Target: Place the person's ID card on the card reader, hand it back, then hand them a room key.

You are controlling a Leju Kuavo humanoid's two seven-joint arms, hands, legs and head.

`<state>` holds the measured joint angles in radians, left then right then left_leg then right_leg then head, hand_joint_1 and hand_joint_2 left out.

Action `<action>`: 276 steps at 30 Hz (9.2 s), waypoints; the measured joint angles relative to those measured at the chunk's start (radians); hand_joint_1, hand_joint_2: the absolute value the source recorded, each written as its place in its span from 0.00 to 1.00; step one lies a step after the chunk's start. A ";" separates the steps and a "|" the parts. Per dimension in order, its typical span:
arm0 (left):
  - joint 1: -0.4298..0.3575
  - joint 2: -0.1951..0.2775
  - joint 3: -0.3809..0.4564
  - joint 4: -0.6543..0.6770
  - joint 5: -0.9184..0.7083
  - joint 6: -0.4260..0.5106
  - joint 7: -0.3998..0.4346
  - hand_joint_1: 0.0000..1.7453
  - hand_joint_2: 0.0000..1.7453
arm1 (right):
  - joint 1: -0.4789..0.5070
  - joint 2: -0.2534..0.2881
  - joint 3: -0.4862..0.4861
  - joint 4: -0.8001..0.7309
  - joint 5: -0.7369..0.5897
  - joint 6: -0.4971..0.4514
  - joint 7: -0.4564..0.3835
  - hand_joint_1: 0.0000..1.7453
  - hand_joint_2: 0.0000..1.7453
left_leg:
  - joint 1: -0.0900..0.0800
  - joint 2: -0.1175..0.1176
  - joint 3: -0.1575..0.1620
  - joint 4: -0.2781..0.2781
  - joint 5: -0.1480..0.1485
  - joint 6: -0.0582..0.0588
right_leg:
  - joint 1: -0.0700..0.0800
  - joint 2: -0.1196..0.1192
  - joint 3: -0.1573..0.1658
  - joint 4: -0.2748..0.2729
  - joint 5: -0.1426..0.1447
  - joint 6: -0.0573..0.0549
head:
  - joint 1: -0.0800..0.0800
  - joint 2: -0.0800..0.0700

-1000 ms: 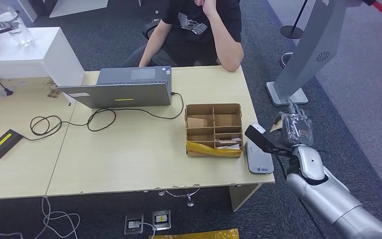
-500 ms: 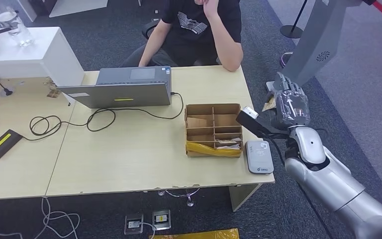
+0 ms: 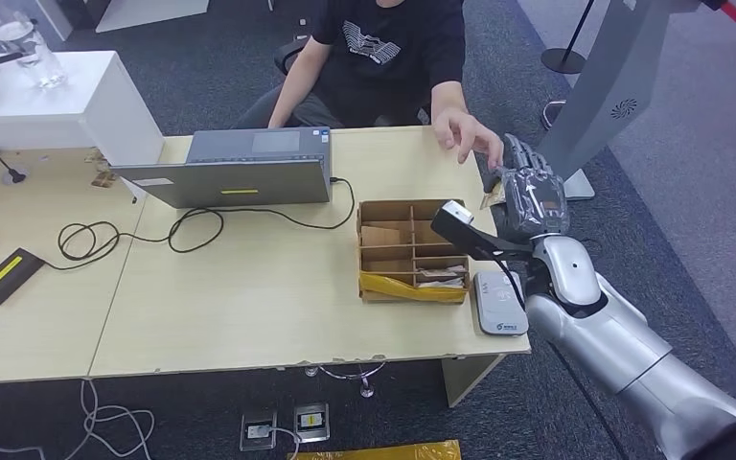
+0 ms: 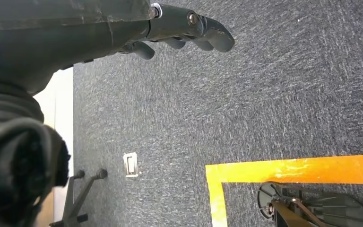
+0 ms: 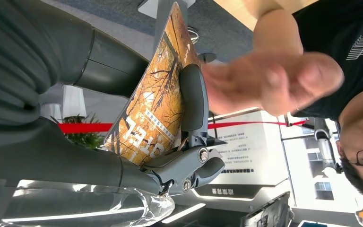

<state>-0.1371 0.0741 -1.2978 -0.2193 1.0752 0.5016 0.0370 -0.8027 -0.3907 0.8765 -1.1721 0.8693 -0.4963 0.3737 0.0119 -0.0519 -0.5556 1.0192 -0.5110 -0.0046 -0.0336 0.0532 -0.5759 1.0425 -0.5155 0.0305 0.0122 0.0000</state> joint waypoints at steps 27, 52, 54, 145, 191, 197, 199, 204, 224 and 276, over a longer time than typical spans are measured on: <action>-0.002 0.000 -0.036 0.000 -0.021 -0.009 0.009 0.00 0.00 | 0.034 -0.004 0.018 0.025 0.044 0.045 0.075 0.00 1.00 | 0.000 0.001 0.001 0.000 0.000 0.000 | 0.000 0.001 0.000 0.000 0.000 0.000 | 0.000 0.000; 0.001 0.004 -0.035 0.000 0.025 -0.004 0.016 0.00 0.00 | 0.106 -0.114 0.020 -0.218 -0.044 0.258 0.100 0.00 1.00 | 0.000 0.002 0.001 0.000 0.000 0.000 | 0.000 0.001 0.000 0.000 0.000 0.000 | 0.000 0.000; 0.001 0.004 -0.035 0.000 0.026 -0.003 0.016 0.00 0.00 | 0.109 -0.114 0.024 -0.217 -0.051 0.249 0.090 0.00 1.00 | 0.000 0.002 0.001 0.000 0.000 0.000 | 0.000 0.001 0.000 0.000 0.000 0.000 | 0.000 0.000; -0.003 0.004 -0.036 0.000 -0.005 -0.010 0.028 0.00 0.00 | 0.170 0.067 0.049 0.011 -0.070 0.133 -0.050 1.00 1.00 | 0.000 0.002 0.000 0.000 0.000 0.000 | 0.000 0.001 0.000 0.000 0.000 0.000 | 0.000 0.000; -0.003 0.004 -0.037 0.000 0.004 -0.012 0.028 0.00 0.00 | 0.136 0.161 0.051 0.189 -0.090 0.066 -0.138 1.00 1.00 | 0.000 0.002 0.001 0.000 0.000 0.000 | 0.000 0.001 0.000 0.000 0.000 0.000 | 0.000 0.000; -0.003 0.004 -0.037 0.000 0.004 -0.012 0.028 0.00 0.00 | 0.133 0.159 0.040 0.179 0.005 -0.014 -0.098 1.00 1.00 | 0.000 0.002 0.001 0.000 0.000 0.000 | 0.000 0.001 0.000 0.000 0.000 0.000 | 0.000 0.000; -0.003 0.004 -0.037 0.000 0.005 -0.011 0.028 0.00 0.00 | 0.121 0.147 0.021 0.139 0.072 -0.059 -0.054 1.00 1.00 | 0.000 0.002 0.002 0.000 0.000 0.000 | 0.000 0.002 0.000 0.000 0.001 0.000 | 0.000 0.000; -0.001 0.003 -0.037 0.000 0.013 -0.009 0.028 0.00 0.00 | 0.078 0.102 -0.011 -0.007 0.109 -0.039 0.012 1.00 1.00 | 0.000 0.002 0.002 0.000 0.000 0.000 | 0.000 0.002 0.000 0.000 0.001 0.000 | 0.000 0.000; -0.002 0.000 -0.043 0.000 0.012 -0.006 0.028 0.00 0.00 | 0.078 0.064 -0.036 -0.125 0.096 -0.061 0.020 1.00 1.00 | 0.000 0.002 0.001 0.000 0.000 0.000 | 0.000 0.002 0.000 0.000 0.001 0.000 | 0.000 0.000; -0.002 -0.006 -0.078 0.000 0.003 -0.018 0.028 0.00 0.00 | 0.092 0.021 -0.076 -0.031 -0.004 -0.072 0.070 0.00 1.00 | 0.000 0.002 0.001 0.000 0.000 0.000 | 0.000 0.002 0.000 0.000 0.000 0.000 | 0.000 0.000</action>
<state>-0.1393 0.0686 -1.3760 -0.2193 1.0782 0.4837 0.0652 -0.7106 -0.3701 0.8007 -1.2030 0.8656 -0.5685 0.4432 0.0123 -0.0496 -0.5544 1.0194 -0.5110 -0.0047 -0.0332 0.0549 -0.5763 1.0423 -0.5150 0.0301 0.0122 0.0000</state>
